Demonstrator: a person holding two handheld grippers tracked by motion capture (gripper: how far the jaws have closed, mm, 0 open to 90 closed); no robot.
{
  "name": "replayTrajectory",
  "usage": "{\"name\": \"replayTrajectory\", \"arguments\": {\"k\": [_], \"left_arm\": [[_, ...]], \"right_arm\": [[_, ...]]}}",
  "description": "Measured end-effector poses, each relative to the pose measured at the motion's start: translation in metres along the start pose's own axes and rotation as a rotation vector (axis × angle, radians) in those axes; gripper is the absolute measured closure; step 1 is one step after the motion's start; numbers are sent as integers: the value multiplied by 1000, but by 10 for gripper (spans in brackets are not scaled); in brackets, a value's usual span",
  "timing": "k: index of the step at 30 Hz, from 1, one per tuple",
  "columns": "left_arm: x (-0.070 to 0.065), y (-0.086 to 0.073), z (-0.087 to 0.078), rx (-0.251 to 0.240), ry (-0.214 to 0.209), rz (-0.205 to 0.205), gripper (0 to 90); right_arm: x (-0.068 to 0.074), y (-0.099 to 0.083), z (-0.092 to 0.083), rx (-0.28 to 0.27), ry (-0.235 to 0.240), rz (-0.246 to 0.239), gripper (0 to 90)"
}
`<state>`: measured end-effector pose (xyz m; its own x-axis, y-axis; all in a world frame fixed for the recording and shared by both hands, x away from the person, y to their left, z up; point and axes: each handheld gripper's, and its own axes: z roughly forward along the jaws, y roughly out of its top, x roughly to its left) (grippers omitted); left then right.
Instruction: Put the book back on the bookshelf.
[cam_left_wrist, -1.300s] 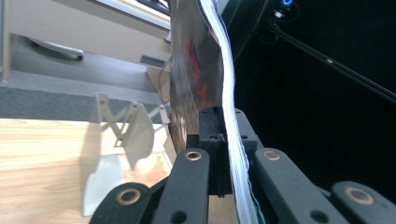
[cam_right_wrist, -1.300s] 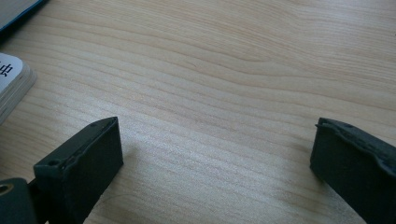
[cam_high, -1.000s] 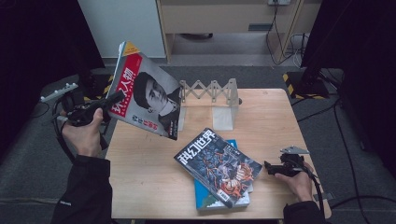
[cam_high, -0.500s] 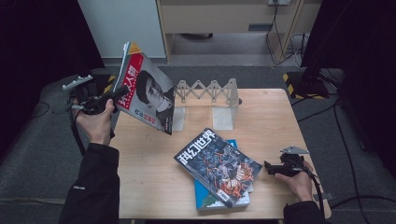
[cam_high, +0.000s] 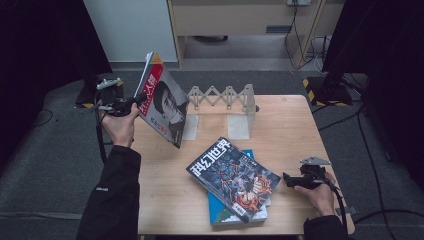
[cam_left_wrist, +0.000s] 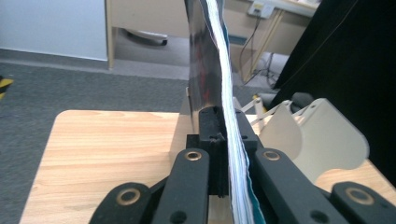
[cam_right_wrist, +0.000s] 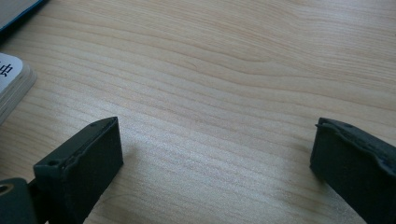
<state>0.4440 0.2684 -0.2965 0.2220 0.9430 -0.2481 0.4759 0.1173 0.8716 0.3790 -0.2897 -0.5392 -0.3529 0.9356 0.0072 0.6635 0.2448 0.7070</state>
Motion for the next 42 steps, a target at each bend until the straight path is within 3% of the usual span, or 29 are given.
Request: {"name": "replayTrajectory", "arguments": {"k": [10,22,32,42], "left_arm": [[-12,-4,25,38,73,52,860],[-26,-10,54,32,163,122,860],[-33,-11,57,20,203,187,859],[-35,-16,58,18,203,227,857]], "right_arm": [[0,0,0,-1,-1,1,24],[0,0,0,-1,-1,2,24],[0,0,0,0,-1,1,23],[0,0,0,0,-1,2,24]]}}
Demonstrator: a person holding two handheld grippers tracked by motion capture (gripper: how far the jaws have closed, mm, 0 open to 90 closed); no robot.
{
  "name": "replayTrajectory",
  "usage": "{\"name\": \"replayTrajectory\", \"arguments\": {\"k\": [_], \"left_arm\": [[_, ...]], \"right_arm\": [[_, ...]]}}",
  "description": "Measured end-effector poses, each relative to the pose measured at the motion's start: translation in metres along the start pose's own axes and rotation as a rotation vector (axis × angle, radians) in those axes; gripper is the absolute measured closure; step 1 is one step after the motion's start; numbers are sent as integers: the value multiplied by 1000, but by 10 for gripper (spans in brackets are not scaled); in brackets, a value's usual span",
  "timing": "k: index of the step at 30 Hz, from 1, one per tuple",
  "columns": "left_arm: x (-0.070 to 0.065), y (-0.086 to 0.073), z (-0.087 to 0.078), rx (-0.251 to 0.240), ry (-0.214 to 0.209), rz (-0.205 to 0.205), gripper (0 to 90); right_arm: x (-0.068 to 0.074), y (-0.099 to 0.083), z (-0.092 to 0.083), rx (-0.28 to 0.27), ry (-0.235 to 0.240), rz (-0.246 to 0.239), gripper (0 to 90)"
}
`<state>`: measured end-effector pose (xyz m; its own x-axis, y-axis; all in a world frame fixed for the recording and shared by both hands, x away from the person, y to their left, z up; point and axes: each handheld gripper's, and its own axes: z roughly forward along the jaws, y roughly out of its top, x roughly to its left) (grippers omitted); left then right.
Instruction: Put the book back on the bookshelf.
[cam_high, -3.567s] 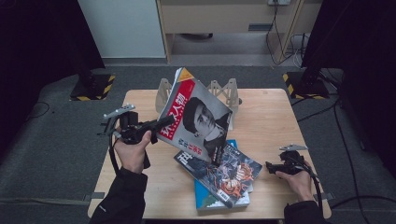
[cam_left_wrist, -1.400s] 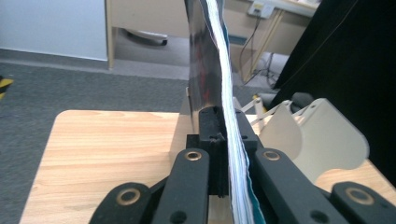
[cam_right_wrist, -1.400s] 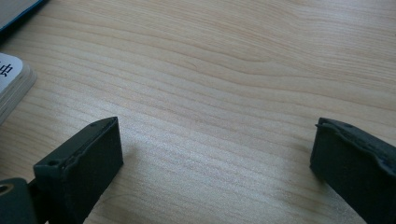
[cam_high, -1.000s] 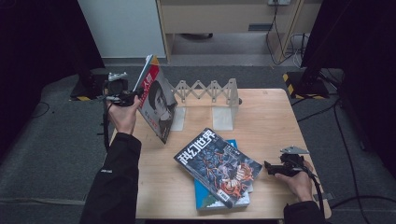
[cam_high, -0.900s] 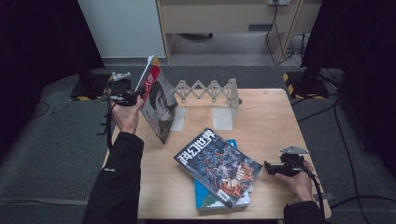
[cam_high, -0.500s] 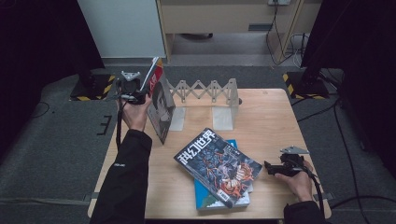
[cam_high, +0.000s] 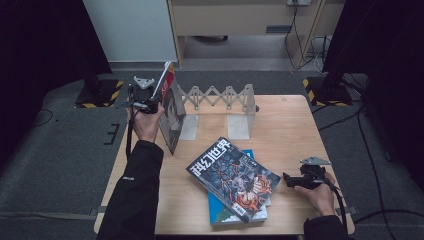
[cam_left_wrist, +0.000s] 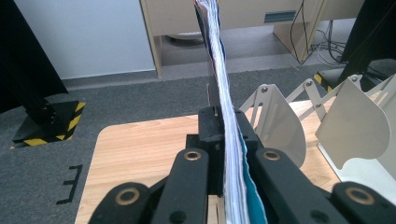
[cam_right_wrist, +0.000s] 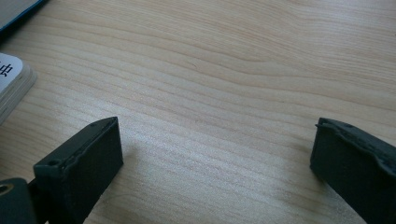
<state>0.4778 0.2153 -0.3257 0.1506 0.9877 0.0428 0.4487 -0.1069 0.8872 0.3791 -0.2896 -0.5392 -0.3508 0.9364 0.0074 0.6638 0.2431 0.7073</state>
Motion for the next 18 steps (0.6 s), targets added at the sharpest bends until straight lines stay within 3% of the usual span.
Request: {"name": "replayTrajectory", "arguments": {"k": [6,18], "left_arm": [[8,-5,-3,-14,-45,-34,839],[16,-5,-34,-120,-97,-25,656]], "right_arm": [[0,0,0,0,0,0,23],[0,0,0,1,0,1,21]]}}
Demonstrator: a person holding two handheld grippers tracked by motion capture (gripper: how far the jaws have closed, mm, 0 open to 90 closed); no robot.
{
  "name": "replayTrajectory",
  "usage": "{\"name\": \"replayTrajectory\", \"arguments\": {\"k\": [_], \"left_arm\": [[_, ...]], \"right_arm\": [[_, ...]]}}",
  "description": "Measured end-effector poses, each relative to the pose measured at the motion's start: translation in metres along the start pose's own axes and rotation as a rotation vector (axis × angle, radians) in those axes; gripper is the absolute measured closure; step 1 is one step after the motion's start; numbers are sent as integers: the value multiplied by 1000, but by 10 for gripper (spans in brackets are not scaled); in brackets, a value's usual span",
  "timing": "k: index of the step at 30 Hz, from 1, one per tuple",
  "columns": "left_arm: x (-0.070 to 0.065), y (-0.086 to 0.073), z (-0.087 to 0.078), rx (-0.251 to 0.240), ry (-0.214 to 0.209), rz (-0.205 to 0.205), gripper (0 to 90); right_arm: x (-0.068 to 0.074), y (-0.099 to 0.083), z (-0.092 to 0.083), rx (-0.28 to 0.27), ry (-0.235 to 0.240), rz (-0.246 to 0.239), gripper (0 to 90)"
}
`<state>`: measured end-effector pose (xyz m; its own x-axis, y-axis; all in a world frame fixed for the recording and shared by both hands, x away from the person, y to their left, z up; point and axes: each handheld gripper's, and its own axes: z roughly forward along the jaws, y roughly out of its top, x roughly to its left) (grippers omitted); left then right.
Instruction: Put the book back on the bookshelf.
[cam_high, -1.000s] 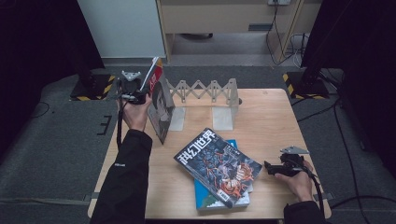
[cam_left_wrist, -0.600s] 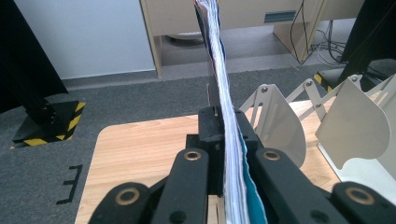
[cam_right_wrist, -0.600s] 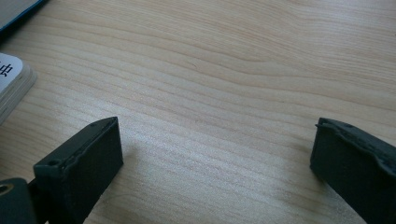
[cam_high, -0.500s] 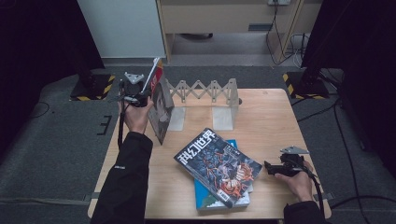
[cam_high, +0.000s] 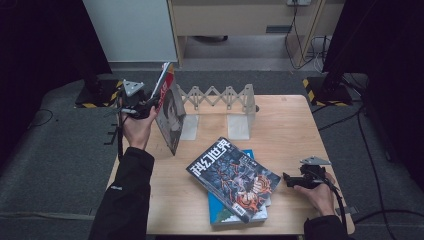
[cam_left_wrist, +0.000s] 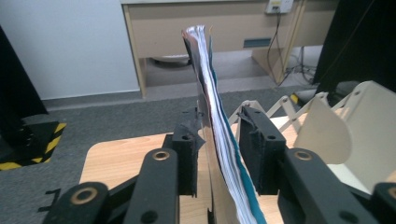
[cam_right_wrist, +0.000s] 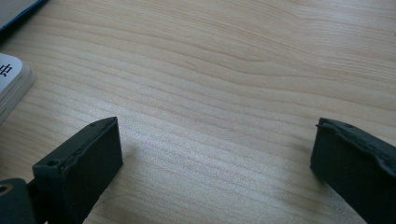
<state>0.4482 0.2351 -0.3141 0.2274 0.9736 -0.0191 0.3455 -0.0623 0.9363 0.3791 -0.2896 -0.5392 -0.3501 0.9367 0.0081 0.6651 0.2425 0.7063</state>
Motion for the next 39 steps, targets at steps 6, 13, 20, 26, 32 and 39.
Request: {"name": "replayTrajectory", "arguments": {"k": [6,13,20,26,32,39], "left_arm": [[1,-7,-17,-46,-55,-11,571],[2,-24,-40,-71,-96,0,499],[5,-50,-59,-77,-160,-69,439],[1,-79,-62,-48,-196,-81,408],[-5,-107,-58,25,-246,-111,386],[-16,-126,-52,70,-269,-98,354]], "right_arm": [[0,0,0,3,-3,7,8],[0,0,1,5,-2,5,4],[-1,0,1,4,0,2,5],[-2,0,0,-1,0,2,21],[-4,-1,-4,-5,-4,9,108],[-5,3,-16,-16,-2,13,218]]}}
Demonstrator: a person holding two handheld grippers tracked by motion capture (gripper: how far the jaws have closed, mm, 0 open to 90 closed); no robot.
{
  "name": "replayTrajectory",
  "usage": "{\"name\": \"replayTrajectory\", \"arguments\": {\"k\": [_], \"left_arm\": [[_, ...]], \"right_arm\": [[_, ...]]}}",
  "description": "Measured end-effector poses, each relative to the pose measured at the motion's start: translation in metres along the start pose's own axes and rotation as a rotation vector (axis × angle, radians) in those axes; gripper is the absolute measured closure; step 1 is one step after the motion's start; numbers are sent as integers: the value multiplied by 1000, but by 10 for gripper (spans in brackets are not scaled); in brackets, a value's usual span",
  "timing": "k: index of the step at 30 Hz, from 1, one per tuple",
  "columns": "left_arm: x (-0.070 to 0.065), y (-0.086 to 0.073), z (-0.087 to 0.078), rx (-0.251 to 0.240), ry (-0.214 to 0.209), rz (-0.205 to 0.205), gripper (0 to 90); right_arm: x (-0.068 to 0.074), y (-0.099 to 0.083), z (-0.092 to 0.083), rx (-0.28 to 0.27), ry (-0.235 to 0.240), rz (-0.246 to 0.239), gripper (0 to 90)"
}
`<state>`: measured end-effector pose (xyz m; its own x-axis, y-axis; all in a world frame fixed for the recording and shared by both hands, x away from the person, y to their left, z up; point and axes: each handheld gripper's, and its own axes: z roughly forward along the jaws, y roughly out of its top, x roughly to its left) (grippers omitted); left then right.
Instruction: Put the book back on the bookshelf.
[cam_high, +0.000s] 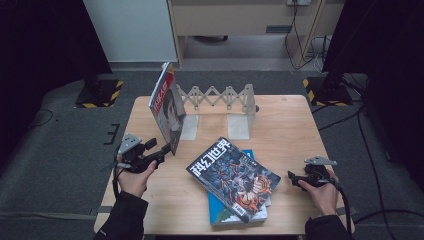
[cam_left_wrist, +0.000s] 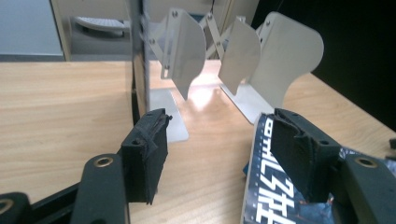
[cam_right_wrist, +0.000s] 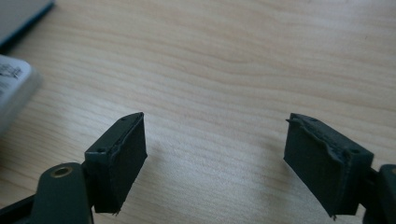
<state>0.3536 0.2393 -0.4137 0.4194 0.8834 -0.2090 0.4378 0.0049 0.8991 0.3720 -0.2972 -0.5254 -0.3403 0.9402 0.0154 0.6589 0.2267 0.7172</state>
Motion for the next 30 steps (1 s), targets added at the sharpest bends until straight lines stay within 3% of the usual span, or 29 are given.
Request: {"name": "replayTrajectory", "arguments": {"k": [3,7,10,14,22,30], "left_arm": [[-1,-11,5,16,-24,-16,349],[-2,-23,13,50,-40,-9,324],[-5,-34,23,79,-75,-8,297],[-12,-45,36,120,-109,21,280],[-23,-60,55,194,-158,32,245],[-27,-67,69,241,-191,23,202]], "right_arm": [[3,3,-6,-43,17,16,228],[9,8,-15,-95,33,11,241],[13,12,-23,-128,45,24,247],[18,17,-30,-162,57,35,251],[30,25,-37,-205,98,39,252],[47,31,-37,-207,151,22,246]]}}
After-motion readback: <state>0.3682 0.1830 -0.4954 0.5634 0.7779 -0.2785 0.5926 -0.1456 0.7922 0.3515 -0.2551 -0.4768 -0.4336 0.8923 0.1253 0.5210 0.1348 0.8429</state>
